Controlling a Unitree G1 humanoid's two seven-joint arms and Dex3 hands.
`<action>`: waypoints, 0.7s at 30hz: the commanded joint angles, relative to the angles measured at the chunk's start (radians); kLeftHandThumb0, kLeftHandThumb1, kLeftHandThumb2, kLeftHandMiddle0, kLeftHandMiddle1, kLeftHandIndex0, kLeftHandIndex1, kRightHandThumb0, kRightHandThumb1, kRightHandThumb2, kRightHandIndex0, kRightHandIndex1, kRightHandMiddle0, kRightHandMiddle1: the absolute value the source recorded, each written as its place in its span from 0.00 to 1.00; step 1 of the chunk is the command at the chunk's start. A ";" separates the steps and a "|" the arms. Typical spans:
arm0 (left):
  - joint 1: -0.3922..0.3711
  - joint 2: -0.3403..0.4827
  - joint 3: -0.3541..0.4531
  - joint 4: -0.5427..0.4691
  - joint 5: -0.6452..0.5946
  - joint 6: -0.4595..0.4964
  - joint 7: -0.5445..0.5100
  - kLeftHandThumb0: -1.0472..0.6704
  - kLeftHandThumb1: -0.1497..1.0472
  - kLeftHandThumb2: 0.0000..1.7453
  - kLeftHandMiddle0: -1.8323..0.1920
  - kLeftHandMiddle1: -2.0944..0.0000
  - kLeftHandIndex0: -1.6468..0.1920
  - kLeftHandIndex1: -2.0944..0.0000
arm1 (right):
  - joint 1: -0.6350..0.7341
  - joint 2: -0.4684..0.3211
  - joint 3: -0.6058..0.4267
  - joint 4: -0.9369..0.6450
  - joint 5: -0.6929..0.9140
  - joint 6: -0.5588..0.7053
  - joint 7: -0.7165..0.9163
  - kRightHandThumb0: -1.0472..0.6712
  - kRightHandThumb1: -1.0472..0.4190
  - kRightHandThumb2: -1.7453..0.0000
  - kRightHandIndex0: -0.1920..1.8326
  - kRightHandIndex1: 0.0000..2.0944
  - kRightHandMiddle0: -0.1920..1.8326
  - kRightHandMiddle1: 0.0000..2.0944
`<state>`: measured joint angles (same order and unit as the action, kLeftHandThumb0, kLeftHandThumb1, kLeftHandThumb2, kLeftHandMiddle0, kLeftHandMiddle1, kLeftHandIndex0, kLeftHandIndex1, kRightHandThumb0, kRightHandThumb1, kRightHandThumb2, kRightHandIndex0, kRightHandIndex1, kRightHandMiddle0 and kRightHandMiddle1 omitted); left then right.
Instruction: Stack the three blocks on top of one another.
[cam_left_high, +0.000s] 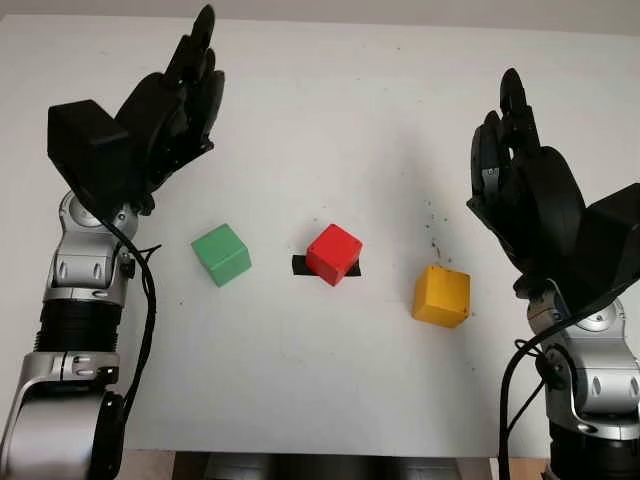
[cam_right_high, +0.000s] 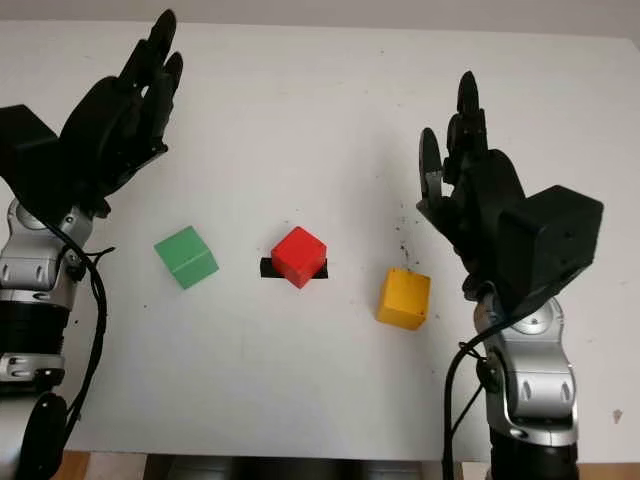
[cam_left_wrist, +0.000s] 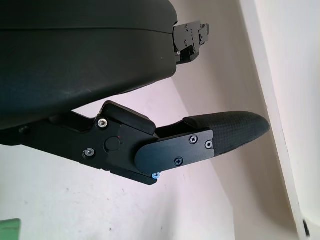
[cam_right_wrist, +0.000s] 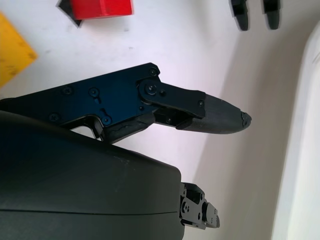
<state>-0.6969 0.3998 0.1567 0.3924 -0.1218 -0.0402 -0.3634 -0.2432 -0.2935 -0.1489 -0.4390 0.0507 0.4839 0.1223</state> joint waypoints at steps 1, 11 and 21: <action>0.019 -0.002 0.023 0.018 -0.009 -0.004 0.020 0.10 1.00 0.37 1.00 1.00 1.00 1.00 | 0.030 -0.067 0.000 -0.046 -0.038 0.020 0.021 0.21 0.00 0.68 0.00 0.00 0.01 0.01; 0.081 -0.021 0.034 0.056 -0.013 -0.057 0.048 0.13 1.00 0.38 1.00 0.99 1.00 0.99 | 0.135 -0.337 -0.002 -0.299 -0.218 0.146 0.205 0.18 0.00 0.92 0.07 0.03 0.08 0.03; 0.147 -0.045 0.015 0.030 0.004 -0.077 0.078 0.10 1.00 0.36 1.00 1.00 1.00 1.00 | 0.284 -0.499 0.129 -0.546 -0.514 0.244 0.308 0.19 0.07 0.98 0.09 0.03 0.13 0.04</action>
<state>-0.5652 0.3553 0.1749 0.4468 -0.1250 -0.1059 -0.2934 0.0155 -0.7721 -0.0435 -0.9486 -0.4314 0.7247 0.4214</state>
